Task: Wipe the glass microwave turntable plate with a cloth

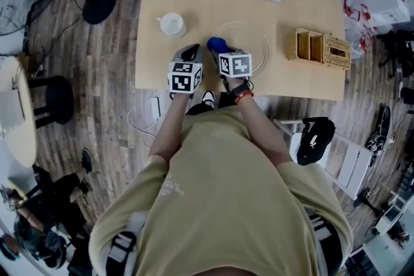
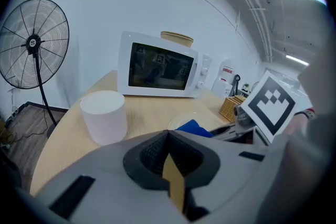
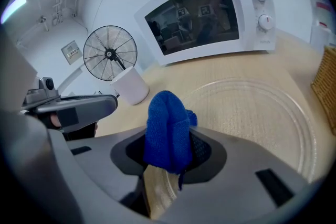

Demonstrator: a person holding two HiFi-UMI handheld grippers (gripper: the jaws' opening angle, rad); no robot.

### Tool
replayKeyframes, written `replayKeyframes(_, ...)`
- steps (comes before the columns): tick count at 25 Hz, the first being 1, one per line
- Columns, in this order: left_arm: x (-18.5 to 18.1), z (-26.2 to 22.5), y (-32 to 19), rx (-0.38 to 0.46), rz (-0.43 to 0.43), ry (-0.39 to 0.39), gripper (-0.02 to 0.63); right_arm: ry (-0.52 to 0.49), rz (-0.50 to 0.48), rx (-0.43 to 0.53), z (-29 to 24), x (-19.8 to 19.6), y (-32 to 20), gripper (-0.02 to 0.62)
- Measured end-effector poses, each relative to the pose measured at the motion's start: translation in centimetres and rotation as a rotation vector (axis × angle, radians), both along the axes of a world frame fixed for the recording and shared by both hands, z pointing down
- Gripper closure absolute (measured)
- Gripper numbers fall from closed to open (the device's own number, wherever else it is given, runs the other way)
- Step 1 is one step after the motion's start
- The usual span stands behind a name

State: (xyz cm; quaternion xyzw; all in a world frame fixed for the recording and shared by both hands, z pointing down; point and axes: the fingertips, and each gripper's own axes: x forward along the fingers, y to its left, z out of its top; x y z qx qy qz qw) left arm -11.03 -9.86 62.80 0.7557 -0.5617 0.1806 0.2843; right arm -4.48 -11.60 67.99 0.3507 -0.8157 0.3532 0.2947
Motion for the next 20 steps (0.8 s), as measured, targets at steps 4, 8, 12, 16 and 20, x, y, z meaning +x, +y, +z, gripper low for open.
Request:
replayKeyframes(4,0.8,-0.1,-0.1,0.000,0.012,0.001,0.588,0.009,0.010,0.002,-0.1,0.9,0.0,0.446)
replayKeyframes(8,1.8,-0.1,-0.4,0.002,0.031,0.006,0.588,0.017,0.020,-0.006,0.1,2.1,-0.2,0.446)
replayKeyframes(12,2.2,0.0,-0.6,0.002,0.039,0.008,0.588,0.014,0.038,-0.006,0.1,3.0,-0.3,0.446)
replayKeyframes(16,2.9,-0.2,-0.9,0.007,0.055,0.011,0.588,0.019,0.053,-0.006,0.0,3.9,-0.4,0.446)
replayKeyframes(20,3.8,-0.2,-1.3,0.008,0.079,0.012,0.588,0.025,0.071,-0.007,0.0,4.8,-0.6,0.446)
